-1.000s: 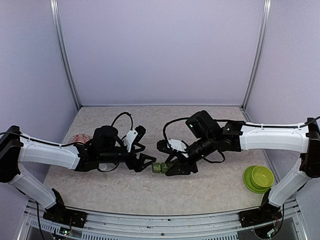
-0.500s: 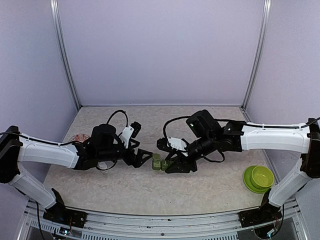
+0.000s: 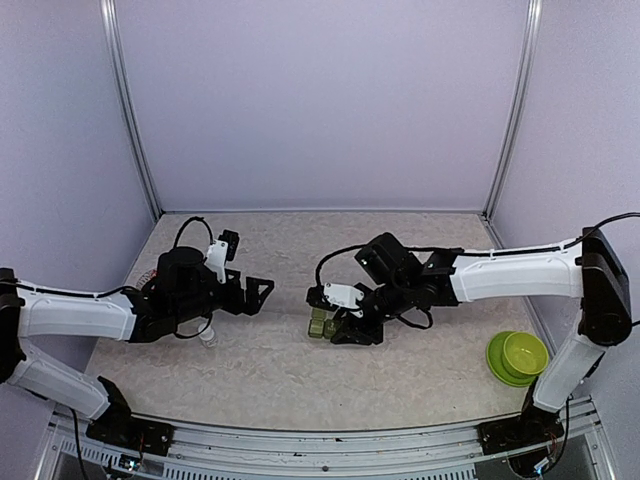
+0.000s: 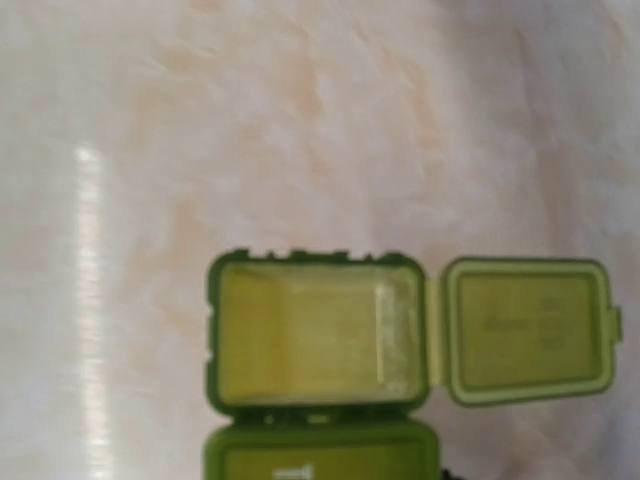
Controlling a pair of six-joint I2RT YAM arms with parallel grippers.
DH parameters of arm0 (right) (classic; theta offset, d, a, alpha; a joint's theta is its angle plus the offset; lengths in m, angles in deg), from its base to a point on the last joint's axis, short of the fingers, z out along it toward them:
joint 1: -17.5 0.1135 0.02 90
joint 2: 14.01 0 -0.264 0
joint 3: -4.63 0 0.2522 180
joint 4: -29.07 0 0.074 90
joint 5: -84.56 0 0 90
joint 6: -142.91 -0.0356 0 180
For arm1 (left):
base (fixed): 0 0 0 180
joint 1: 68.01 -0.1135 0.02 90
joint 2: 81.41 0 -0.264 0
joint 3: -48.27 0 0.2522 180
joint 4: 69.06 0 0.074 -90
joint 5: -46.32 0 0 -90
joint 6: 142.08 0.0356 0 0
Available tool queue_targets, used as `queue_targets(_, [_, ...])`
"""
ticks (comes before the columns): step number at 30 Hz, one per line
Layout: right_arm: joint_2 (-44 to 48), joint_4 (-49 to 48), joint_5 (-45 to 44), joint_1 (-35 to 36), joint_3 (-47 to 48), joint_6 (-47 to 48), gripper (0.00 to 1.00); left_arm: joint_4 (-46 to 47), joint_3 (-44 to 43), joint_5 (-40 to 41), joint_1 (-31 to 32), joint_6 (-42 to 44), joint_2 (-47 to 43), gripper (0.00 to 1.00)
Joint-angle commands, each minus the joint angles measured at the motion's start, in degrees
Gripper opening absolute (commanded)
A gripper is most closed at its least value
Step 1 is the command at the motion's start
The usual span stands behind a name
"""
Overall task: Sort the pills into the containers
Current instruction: Place the pill container at the center of the board.
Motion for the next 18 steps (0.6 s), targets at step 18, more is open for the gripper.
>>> queue_targets(18, [-22.7, -5.2, -6.3, -12.3, 16.6, 8.8, 0.36, -0.3, 3.7, 5.6, -1.4, -2.6, -5.6, 0.99])
